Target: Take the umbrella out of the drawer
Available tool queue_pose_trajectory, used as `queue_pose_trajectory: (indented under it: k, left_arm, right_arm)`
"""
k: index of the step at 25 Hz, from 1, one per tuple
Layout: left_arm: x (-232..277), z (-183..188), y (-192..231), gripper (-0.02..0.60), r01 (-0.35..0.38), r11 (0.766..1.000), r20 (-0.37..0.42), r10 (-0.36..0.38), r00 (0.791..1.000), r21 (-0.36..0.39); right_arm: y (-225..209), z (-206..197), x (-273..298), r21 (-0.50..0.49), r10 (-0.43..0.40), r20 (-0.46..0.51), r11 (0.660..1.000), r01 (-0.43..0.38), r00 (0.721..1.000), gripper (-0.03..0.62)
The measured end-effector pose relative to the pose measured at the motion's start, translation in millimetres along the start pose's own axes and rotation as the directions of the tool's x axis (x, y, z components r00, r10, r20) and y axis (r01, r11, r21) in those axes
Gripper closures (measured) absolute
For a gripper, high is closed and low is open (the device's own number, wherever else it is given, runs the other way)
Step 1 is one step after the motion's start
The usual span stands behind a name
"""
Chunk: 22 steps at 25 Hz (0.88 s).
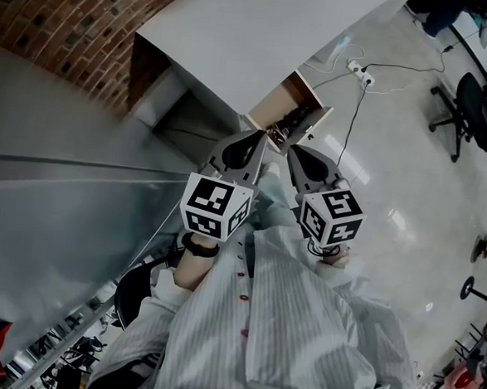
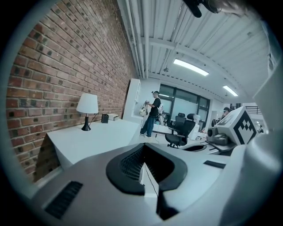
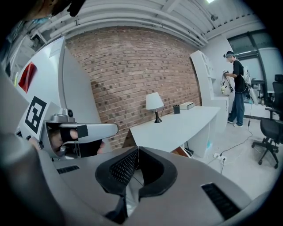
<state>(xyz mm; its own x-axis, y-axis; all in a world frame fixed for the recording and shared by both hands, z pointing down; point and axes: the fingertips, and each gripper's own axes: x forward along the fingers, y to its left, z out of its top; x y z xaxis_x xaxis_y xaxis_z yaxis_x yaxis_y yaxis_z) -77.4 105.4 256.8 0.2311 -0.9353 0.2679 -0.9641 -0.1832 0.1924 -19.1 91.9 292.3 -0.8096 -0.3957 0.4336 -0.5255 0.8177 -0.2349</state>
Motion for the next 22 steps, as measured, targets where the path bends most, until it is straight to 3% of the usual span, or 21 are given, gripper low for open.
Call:
queue_pose_trajectory:
  k: [8,22]
  left_arm:
    - [48,-2,25,0.572,0.025,1.000,-0.030,-0.025,0.999,0.007]
    - [171,26,58,0.572,0.094,0.995,-0.104,-0.091,0.990,0.018]
  right_arm:
    - [-34,11,37,0.027,-0.020,0.004,0.999,0.020,1.000,0.559]
    - [-128,62,105,0.066,-0.049,-0.020,0.997,0.050,0.999,0.559]
